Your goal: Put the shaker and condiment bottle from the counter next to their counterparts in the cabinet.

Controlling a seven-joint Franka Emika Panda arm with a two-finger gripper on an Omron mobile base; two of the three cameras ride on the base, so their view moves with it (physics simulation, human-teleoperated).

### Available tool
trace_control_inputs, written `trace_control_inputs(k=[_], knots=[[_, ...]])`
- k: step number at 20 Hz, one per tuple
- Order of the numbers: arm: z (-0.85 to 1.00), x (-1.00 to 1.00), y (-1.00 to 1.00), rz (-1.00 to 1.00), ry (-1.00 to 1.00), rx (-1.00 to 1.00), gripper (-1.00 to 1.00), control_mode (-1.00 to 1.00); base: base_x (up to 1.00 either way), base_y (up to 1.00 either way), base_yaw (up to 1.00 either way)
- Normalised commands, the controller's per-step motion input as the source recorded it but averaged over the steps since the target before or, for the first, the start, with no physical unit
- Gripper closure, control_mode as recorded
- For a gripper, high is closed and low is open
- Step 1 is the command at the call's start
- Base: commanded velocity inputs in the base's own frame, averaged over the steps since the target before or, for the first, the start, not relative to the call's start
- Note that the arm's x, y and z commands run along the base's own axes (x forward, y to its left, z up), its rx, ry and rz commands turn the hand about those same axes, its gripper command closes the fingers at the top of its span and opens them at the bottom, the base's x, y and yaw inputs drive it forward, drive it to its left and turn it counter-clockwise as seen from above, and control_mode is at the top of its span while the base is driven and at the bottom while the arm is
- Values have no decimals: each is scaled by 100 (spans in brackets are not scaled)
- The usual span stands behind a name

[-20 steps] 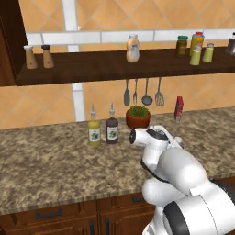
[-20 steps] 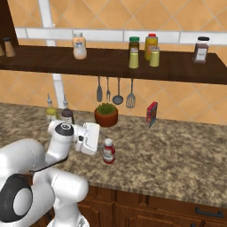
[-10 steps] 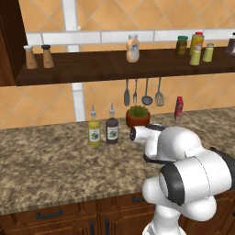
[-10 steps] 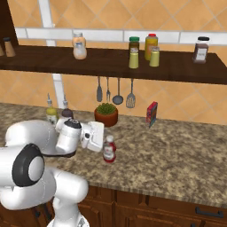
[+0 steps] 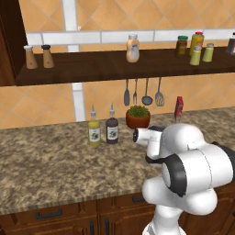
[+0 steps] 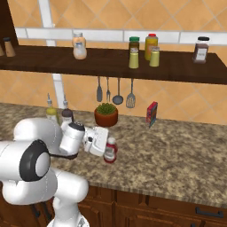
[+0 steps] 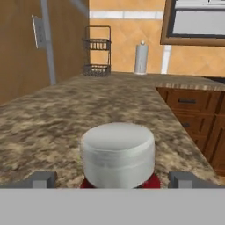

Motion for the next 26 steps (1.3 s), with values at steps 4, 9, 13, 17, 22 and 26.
trace_control_inputs(k=[4, 9, 13, 17, 22, 26], knots=[[-31, -25, -8, -10, 0, 0, 100, -100, 0, 0, 0], [-8, -1, 0, -1, 0, 0, 100, -100, 0, 0, 0], [44, 0, 20, 2, -4, -5, 100, -100, 0, 0, 0], [62, 0, 49, 20, -11, -10, 100, -100, 0, 0, 0], [42, 0, 46, 30, -6, -2, 100, -100, 0, 0, 0], [34, 2, 36, 35, -1, 0, 100, -100, 0, 0, 0]])
